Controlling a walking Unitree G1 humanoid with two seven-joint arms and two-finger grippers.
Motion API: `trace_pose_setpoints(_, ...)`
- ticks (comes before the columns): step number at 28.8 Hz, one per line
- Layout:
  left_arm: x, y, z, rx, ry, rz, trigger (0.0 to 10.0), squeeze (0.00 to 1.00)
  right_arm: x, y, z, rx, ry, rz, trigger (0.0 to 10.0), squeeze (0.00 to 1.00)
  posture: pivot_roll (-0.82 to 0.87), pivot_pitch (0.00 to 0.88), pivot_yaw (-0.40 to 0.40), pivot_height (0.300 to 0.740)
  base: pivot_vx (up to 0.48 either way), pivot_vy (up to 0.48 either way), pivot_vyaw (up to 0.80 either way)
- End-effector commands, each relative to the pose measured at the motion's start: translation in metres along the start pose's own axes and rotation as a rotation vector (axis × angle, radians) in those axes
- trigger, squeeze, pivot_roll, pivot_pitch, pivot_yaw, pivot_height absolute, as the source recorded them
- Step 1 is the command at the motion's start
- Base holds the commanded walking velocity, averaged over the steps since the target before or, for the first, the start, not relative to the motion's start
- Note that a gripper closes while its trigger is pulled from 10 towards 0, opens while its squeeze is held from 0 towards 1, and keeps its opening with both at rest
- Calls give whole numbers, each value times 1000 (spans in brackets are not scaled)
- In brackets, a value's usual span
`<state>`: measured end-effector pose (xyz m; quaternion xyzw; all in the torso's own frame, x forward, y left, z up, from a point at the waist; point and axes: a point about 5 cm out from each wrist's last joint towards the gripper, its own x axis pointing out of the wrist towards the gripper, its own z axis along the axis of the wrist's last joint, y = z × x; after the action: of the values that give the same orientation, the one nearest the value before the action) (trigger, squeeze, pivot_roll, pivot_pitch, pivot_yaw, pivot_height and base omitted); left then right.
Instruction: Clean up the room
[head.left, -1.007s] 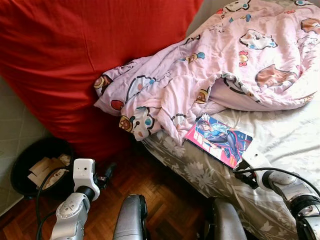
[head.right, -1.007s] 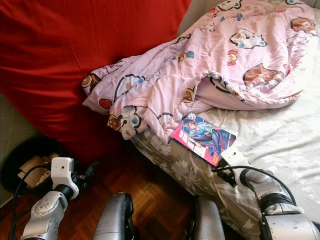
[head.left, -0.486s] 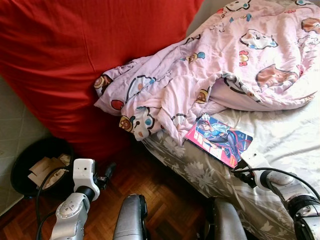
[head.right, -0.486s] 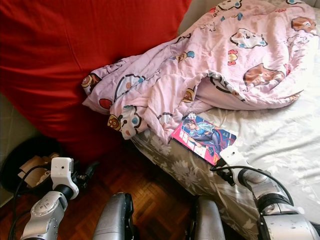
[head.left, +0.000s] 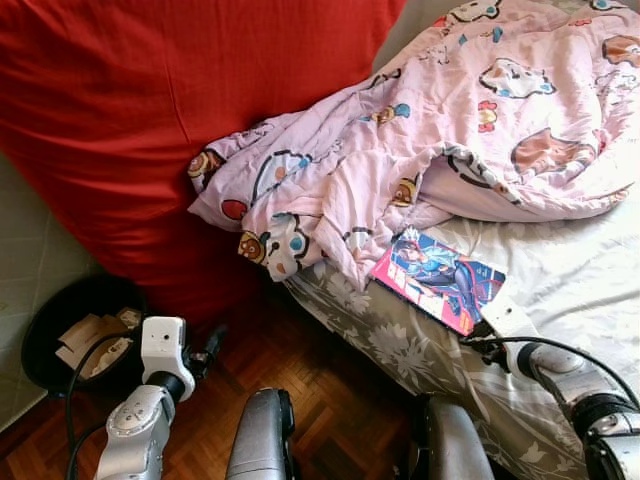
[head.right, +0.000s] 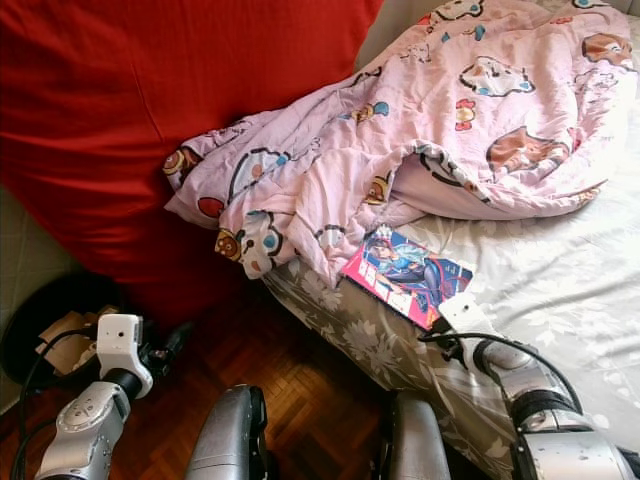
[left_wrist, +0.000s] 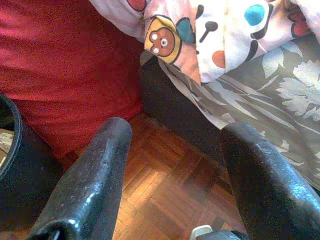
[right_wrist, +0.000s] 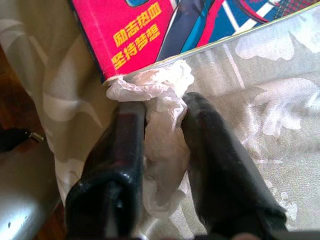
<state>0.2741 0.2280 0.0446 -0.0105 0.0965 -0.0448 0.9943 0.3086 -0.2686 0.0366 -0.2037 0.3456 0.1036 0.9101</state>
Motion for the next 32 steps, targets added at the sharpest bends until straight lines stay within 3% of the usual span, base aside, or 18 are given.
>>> trace_pose_setpoints(1,-3,4,-2,23,15,8,10000,0,2,7,-5,66,-14,2,0,0,289,192,104,570,0,0,0)
trace_pose_setpoints(9,-3,3,-2,29,15,7,10000,0,5,17,-10,159,-38,-7,0,0,289,190,101,570,0,0,0)
trace_pose_setpoints(17,1,1,-7,13,33,11,10000,0,1,8,-16,259,-81,-108,0,0,248,176,86,570,0,0,0)
trace_pose_setpoints(26,8,-4,-5,3,25,16,10000,0,-18,-9,-24,549,-403,-239,0,0,191,145,57,570,0,0,0)
trace_pose_setpoints(29,10,-4,-8,-11,35,24,10000,0,-26,-8,-21,630,-546,-249,0,0,173,138,53,570,0,0,0)
trace_pose_setpoints(32,14,-5,-12,-23,60,39,10000,0,-33,-1,-19,659,-623,-256,0,0,138,113,38,570,0,0,0)
